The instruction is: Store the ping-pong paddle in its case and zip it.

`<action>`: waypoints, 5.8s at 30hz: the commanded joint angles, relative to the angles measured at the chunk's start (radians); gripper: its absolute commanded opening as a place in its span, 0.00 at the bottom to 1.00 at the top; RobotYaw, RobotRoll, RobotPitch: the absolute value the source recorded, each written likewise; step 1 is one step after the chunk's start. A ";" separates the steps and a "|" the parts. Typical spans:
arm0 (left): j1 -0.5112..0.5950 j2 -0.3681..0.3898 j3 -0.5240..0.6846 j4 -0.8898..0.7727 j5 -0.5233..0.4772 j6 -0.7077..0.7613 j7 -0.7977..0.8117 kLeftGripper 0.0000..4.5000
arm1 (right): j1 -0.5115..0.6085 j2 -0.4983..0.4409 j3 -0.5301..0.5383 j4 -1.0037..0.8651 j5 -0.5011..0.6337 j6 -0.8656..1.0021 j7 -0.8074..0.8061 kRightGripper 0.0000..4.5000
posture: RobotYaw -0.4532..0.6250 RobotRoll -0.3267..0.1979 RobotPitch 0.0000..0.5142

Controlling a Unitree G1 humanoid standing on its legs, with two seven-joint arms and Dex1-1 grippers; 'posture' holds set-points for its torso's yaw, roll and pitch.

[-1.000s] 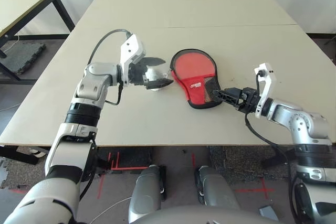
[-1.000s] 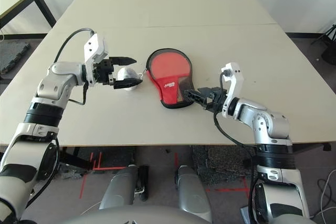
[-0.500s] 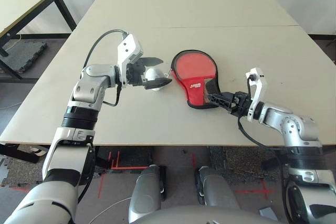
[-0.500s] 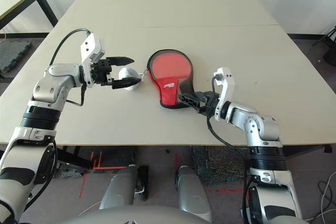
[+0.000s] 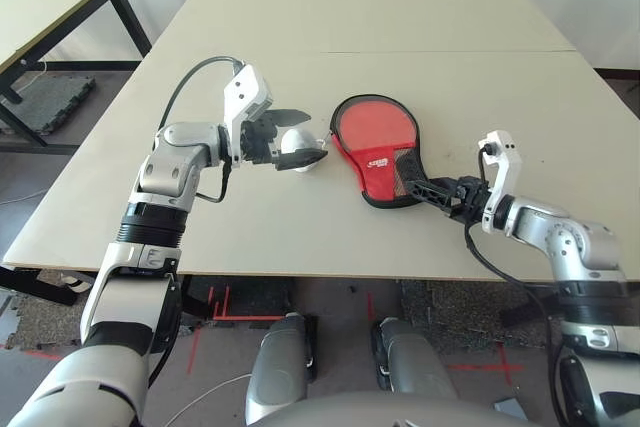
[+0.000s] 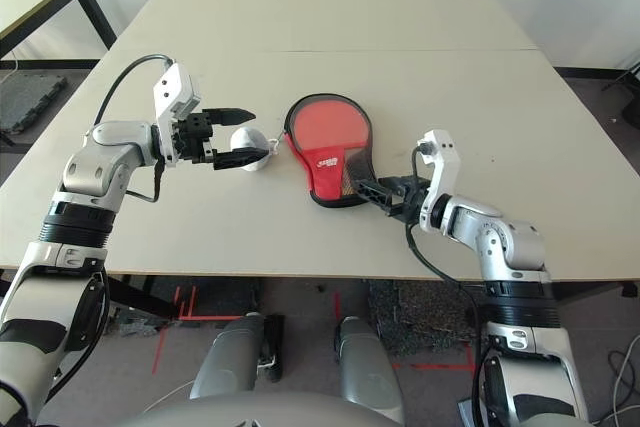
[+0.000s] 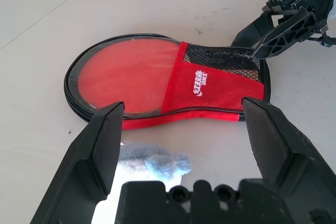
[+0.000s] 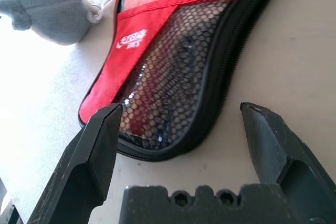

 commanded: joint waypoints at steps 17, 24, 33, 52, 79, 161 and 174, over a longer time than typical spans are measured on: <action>0.004 0.018 -0.011 -0.023 -0.001 0.004 0.001 1.00 | -0.006 0.082 0.045 0.018 -0.004 0.013 -0.022 0.99 | 0.47 0.62 0.20; 0.004 0.019 -0.016 -0.023 0.001 0.003 0.002 1.00 | -0.014 0.103 0.061 0.029 -0.015 0.010 -0.020 0.99 | 0.47 0.62 0.20; -0.002 0.020 -0.026 -0.017 0.004 -0.003 -0.001 1.00 | -0.001 0.102 0.059 0.040 -0.014 0.031 -0.018 0.54 | 0.47 0.62 0.21; 0.006 0.020 -0.028 -0.024 0.004 -0.001 0.007 1.00 | 0.022 0.071 0.043 0.024 0.006 0.075 -0.001 0.00 | 0.47 0.62 0.21; 0.000 0.011 -0.041 0.004 0.008 -0.020 0.007 1.00 | 0.288 -0.280 -0.057 -0.242 0.219 0.255 0.176 0.00 | 0.45 0.62 0.22; -0.055 -0.046 -0.151 0.281 0.264 -0.236 0.298 0.69 | -0.168 -0.153 0.281 0.172 -0.280 -0.284 0.331 1.00 | 0.49 0.62 0.27; -0.221 -0.104 -0.181 0.502 0.393 -0.363 0.438 0.00 | -0.144 -0.138 0.283 0.168 -0.283 -0.287 0.305 1.00 | 0.48 0.62 0.25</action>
